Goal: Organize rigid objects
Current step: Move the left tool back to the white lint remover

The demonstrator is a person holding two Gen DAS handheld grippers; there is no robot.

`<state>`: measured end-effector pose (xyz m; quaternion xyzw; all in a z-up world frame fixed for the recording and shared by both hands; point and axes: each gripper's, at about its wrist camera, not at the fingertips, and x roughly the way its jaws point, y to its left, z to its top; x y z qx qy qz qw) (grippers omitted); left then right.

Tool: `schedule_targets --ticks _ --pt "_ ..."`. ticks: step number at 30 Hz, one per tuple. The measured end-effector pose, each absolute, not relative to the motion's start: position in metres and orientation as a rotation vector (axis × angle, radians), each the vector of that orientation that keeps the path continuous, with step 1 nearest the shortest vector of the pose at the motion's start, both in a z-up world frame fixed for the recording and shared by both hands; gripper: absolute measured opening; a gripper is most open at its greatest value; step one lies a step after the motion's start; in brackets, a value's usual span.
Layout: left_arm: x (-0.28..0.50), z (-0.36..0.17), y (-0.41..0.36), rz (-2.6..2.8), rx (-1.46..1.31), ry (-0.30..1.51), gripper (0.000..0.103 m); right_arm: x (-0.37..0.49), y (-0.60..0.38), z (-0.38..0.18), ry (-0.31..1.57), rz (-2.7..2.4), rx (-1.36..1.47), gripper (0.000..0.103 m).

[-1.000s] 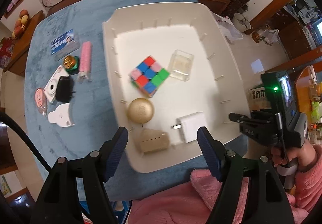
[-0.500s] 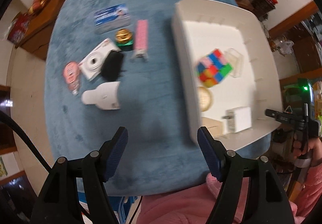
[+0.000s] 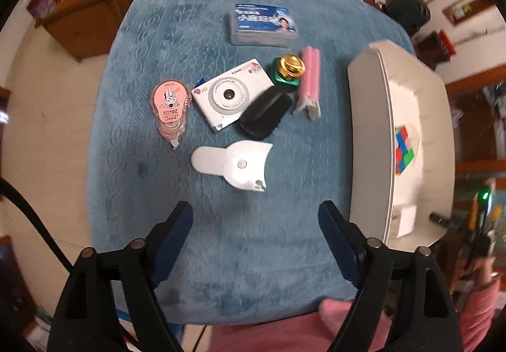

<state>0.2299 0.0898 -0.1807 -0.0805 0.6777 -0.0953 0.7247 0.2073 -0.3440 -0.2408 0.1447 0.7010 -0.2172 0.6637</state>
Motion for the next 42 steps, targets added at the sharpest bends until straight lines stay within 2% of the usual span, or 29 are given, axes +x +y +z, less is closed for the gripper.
schedule_targets --ticks 2,4,6,26,42 --pt "0.235 -0.187 0.093 -0.211 -0.177 1.503 0.091 0.205 -0.340 -0.238 1.582 -0.504 0.335 0.015" --pt "0.241 -0.194 0.095 -0.205 -0.150 1.514 0.100 0.205 -0.339 -0.237 1.579 -0.515 0.344 0.015" --pt "0.247 -0.203 0.096 -0.205 -0.122 1.527 0.102 0.203 -0.338 -0.238 1.575 -0.525 0.353 0.015" --pt "0.283 -0.282 0.066 -0.262 0.118 1.698 0.102 0.199 -0.343 -0.238 1.555 -0.600 0.377 0.015" --pt "0.299 -0.308 0.049 -0.225 0.071 1.747 0.102 0.194 -0.344 -0.237 1.539 -0.614 0.398 0.015"
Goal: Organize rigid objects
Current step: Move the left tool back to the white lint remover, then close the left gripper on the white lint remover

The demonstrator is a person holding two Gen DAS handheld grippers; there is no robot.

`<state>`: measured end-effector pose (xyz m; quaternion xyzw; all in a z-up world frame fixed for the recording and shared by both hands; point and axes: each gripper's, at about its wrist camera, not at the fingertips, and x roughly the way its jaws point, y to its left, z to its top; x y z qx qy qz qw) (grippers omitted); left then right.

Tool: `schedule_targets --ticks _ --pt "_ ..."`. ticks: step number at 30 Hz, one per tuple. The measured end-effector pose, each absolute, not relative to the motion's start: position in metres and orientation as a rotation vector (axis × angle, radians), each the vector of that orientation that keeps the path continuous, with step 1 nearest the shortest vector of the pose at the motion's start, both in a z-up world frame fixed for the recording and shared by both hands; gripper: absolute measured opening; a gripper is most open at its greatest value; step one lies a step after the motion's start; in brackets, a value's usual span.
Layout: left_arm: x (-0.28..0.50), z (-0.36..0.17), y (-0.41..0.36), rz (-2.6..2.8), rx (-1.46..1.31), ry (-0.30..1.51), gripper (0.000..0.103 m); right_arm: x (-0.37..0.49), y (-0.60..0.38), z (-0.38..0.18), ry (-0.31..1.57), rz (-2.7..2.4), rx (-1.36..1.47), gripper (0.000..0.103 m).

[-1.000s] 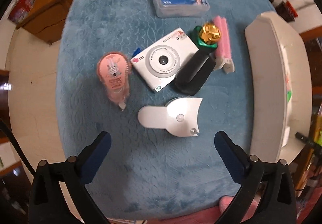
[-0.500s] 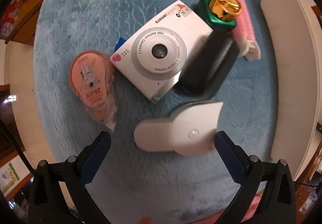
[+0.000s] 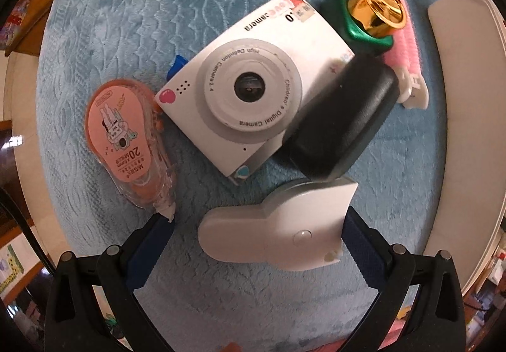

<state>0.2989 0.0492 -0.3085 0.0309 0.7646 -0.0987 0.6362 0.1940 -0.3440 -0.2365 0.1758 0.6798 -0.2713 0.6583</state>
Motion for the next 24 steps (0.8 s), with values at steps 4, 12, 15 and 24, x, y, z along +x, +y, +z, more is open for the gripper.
schedule_targets --ticks 4,12,15,24 --pt "0.304 -0.313 0.048 -0.204 0.088 1.755 0.102 0.193 -0.344 -0.236 1.535 -0.614 0.399 0.015" --pt "0.309 -0.324 0.036 -0.151 0.120 1.767 0.102 0.187 -0.346 -0.235 1.506 -0.607 0.425 0.015" --pt "0.310 -0.324 0.036 -0.147 0.118 1.761 0.100 0.184 -0.347 -0.234 1.496 -0.594 0.429 0.015" --pt "0.298 -0.302 0.046 -0.138 0.110 1.740 0.084 0.177 -0.347 -0.233 1.480 -0.554 0.439 0.015"
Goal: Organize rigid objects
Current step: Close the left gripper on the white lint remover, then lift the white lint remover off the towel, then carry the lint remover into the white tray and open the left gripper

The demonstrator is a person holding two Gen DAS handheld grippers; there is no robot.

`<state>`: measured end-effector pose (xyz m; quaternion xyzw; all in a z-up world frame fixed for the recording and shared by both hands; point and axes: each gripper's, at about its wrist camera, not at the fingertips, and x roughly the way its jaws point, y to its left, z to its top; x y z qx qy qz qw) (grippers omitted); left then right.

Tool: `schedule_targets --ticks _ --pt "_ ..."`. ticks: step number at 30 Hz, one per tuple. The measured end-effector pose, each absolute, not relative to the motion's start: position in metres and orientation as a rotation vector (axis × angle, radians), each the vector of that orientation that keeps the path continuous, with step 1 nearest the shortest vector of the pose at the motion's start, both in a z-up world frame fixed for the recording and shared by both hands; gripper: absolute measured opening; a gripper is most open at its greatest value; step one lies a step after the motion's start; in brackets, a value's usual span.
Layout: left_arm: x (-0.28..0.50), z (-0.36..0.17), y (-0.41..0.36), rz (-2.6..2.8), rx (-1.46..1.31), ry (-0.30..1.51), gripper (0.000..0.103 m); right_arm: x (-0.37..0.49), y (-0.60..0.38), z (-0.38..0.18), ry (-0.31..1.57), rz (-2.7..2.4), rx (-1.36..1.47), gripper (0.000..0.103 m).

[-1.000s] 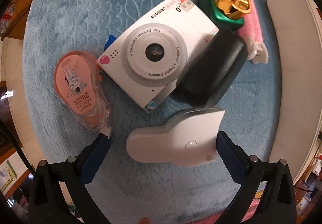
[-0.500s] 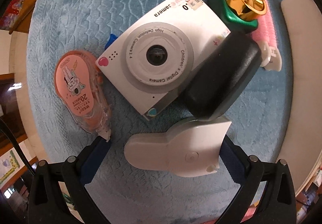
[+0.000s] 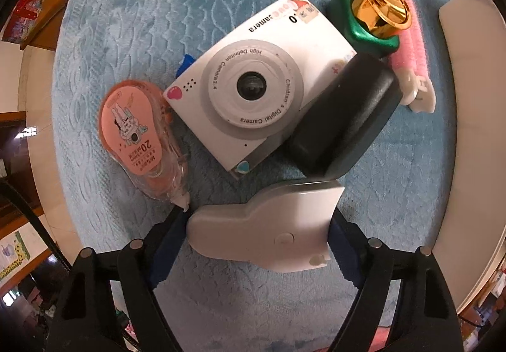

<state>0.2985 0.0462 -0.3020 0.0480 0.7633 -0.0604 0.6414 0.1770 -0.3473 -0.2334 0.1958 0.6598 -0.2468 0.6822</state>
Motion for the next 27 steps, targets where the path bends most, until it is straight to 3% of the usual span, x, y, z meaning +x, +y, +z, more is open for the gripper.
schedule_targets --ticks 27 --pt "0.186 -0.296 0.071 0.067 -0.076 1.859 0.084 0.186 -0.348 -0.234 1.536 -0.268 0.359 0.017"
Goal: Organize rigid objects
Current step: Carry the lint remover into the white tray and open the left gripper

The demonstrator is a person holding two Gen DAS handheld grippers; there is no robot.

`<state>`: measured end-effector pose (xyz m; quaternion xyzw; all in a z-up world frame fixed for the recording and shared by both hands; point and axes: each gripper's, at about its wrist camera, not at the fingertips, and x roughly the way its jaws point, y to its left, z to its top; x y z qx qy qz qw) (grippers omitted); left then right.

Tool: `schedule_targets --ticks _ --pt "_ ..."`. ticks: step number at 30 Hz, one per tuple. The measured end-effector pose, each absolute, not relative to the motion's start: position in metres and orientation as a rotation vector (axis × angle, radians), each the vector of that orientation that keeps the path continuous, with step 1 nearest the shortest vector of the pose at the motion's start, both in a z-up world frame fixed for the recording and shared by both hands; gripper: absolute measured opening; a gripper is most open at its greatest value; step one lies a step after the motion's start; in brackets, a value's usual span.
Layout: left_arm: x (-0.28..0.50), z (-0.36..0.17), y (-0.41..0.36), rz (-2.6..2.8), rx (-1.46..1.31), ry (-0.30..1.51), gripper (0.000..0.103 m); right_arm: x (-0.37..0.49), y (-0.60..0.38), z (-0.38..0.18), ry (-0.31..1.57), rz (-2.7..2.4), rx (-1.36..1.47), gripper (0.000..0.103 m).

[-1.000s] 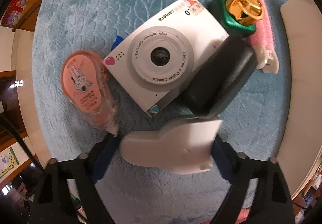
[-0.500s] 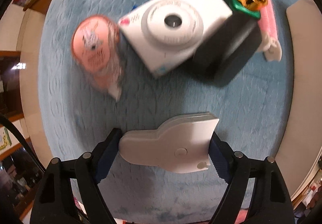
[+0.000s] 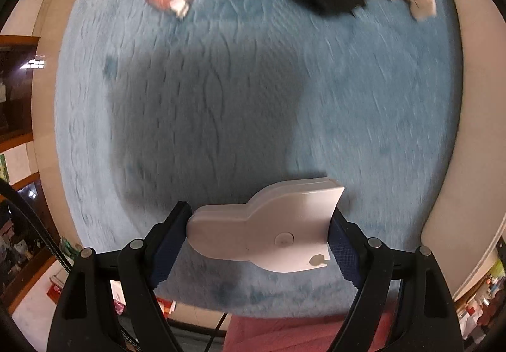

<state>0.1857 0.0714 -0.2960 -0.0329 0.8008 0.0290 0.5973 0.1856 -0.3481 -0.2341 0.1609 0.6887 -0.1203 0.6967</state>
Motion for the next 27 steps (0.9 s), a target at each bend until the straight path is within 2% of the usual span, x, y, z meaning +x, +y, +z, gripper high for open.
schedule_targets --ticks 9,19,27 --pt "0.150 -0.250 0.057 0.054 -0.062 1.793 0.084 0.191 -0.348 -0.233 1.535 -0.152 0.277 0.013" --pt "0.133 -0.195 0.029 0.021 -0.038 1.675 0.084 0.189 -0.347 -0.232 1.526 -0.042 0.227 0.013" --pt "0.158 -0.156 -0.041 -0.038 0.015 1.571 0.084 0.191 -0.349 -0.231 1.517 0.030 0.199 0.012"
